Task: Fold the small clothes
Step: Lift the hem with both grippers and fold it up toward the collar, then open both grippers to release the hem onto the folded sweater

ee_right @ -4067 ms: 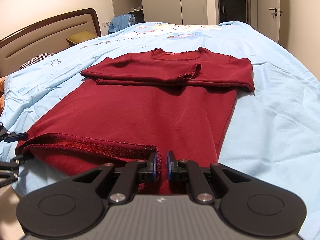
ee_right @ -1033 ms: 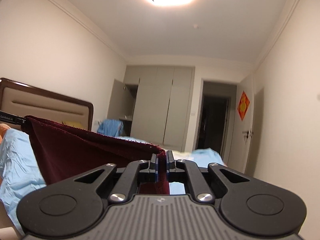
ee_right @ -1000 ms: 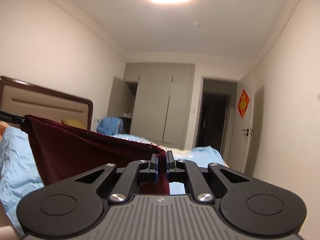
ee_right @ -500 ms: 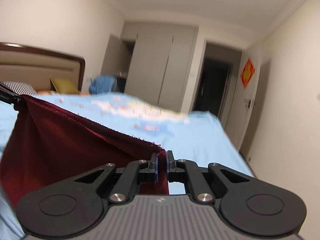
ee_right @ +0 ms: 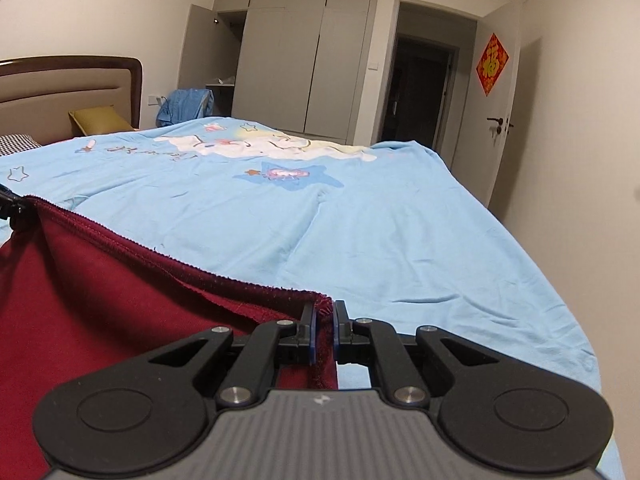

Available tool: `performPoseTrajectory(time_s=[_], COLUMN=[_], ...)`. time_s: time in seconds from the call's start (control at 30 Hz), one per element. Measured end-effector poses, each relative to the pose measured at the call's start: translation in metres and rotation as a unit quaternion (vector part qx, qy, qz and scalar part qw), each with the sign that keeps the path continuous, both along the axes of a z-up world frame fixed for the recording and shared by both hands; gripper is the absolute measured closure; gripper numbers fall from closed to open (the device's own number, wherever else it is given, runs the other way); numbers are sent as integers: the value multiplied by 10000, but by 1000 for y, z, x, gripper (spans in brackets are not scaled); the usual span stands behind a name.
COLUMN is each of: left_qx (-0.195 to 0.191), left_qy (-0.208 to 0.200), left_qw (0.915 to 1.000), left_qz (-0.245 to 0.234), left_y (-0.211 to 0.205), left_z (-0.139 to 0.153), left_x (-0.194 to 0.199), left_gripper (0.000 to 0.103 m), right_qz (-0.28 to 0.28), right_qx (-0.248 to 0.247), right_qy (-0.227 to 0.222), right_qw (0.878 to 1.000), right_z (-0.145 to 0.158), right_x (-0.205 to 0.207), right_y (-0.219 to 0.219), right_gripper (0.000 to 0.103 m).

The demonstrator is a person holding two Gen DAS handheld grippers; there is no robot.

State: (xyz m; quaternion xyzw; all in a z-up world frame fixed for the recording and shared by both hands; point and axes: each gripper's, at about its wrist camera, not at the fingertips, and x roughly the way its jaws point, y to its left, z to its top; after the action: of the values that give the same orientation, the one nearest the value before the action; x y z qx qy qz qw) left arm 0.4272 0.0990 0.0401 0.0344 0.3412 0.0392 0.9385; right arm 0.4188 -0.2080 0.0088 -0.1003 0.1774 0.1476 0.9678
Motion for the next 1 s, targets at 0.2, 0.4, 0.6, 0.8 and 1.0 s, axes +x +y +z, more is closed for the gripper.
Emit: performPoseTrajectory(time_s=[0.2, 0.4, 0.6, 0.8, 1.0], left_qx=[-309, -509, -259, -79, -622], left_qy=[260, 208, -236, -387, -506], left_qw=[9990, 9981, 9984, 9953, 9825], left_qz=[188, 270, 449, 881, 1683], left_y=[5, 6, -1, 2, 37], left_z=[-26, -30, -27, -44, -59], left_x=[15, 6, -14, -12, -7], left_gripper=[92, 36, 9, 7, 3], right_qz=[-64, -41, 67, 26, -899], right_qx=[-15, -43, -210, -1007, -816], right_qy=[239, 337, 104, -72, -334], right_qw=[9997, 9994, 9997, 9949, 9920], right_z=[-16, -23, -21, -42, -52], right_x=[25, 25, 0, -8, 16], right_y=[4, 6, 6, 21, 7], right_gripper=[94, 73, 18, 9, 3])
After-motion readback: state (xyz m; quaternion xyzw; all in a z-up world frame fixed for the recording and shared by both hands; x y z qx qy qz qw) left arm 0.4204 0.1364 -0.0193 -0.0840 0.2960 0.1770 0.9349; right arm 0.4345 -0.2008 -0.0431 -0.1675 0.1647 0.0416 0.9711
